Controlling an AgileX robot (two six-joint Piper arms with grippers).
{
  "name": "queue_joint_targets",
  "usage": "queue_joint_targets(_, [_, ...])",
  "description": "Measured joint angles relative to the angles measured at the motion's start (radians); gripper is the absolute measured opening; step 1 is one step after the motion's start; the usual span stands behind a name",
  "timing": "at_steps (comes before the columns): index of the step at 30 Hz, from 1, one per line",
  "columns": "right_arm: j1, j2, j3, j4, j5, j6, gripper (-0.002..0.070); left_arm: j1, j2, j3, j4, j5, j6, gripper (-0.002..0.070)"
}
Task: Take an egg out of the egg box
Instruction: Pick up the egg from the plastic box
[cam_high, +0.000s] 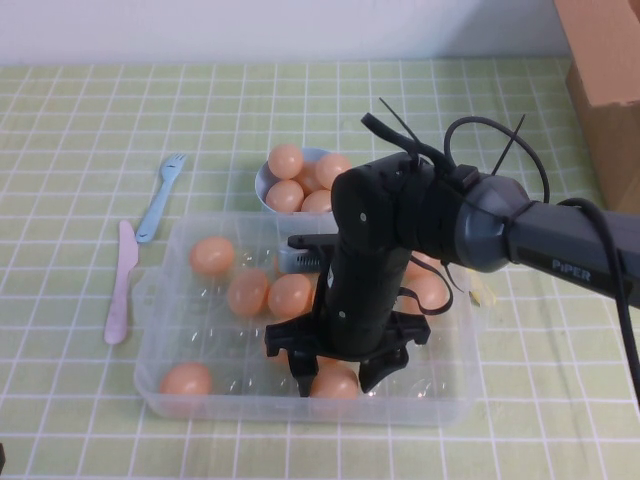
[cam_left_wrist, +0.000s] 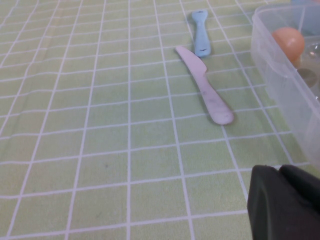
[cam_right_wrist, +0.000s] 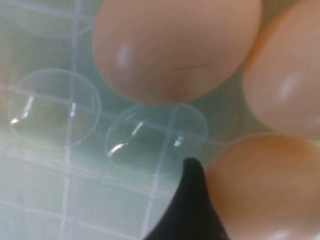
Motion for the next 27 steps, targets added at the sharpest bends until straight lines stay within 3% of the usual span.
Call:
queue_joint_targets(10, [0.000,0.003,0.000,0.000,0.000,0.000,0.0495,0.000,0.000,0.000,0.000,0.000,0.000,-0.0005])
queue_joint_targets(16, [0.000,0.003,0.000,0.002,0.005,-0.004,0.0418,0.000,0.000,0.000,0.000,0.000,0.000,-0.0005])
queue_joint_targets(27, [0.000,-0.061,-0.002,-0.009,0.030,-0.004,0.0417,0.000,0.000,0.000,0.000,0.000,0.000,-0.0005])
